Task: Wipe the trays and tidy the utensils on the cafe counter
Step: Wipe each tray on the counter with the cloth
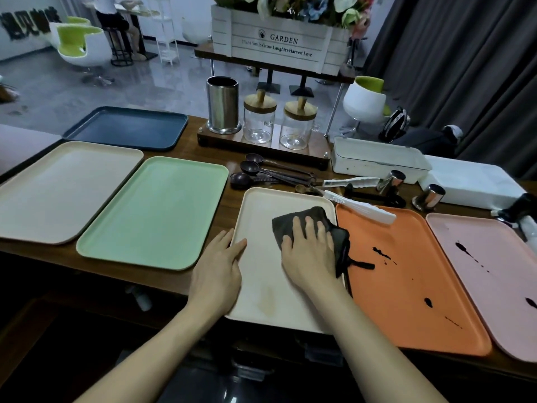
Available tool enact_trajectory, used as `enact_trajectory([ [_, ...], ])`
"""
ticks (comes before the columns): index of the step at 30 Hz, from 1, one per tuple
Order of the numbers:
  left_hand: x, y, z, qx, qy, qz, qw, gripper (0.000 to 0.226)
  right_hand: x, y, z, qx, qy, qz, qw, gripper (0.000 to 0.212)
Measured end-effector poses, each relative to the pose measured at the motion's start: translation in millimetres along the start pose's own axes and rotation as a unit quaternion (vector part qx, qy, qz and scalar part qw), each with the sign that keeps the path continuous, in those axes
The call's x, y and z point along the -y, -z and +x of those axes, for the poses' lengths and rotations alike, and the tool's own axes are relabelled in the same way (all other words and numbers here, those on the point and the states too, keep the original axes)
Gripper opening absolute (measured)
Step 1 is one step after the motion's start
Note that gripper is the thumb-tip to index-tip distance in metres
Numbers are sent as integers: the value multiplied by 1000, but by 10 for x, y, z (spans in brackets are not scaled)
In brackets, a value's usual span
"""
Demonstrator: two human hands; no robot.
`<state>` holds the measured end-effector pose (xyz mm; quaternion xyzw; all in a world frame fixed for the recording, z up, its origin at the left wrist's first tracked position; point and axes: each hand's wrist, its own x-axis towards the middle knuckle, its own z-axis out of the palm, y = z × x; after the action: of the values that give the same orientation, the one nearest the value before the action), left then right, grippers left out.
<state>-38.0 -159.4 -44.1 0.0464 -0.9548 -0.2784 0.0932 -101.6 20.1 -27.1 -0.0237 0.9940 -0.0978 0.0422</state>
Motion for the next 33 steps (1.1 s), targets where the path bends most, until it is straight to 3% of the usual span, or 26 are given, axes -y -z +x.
enact_trajectory([
  [12,-3,25,-11,-8,-2,-14,1000,59,-72,78,560,30,40,-26,998,61],
  [20,-31,52,-19,-25,33,-67,997,56,132,28,-402,103,284,-30,953,57],
  [26,36,21,-4,0,16,-34,999,53,-292,142,-486,136,276,-28,951,57],
  [33,34,4,22,-16,20,-22,999,55,-8,112,-583,157,323,-27,933,61],
])
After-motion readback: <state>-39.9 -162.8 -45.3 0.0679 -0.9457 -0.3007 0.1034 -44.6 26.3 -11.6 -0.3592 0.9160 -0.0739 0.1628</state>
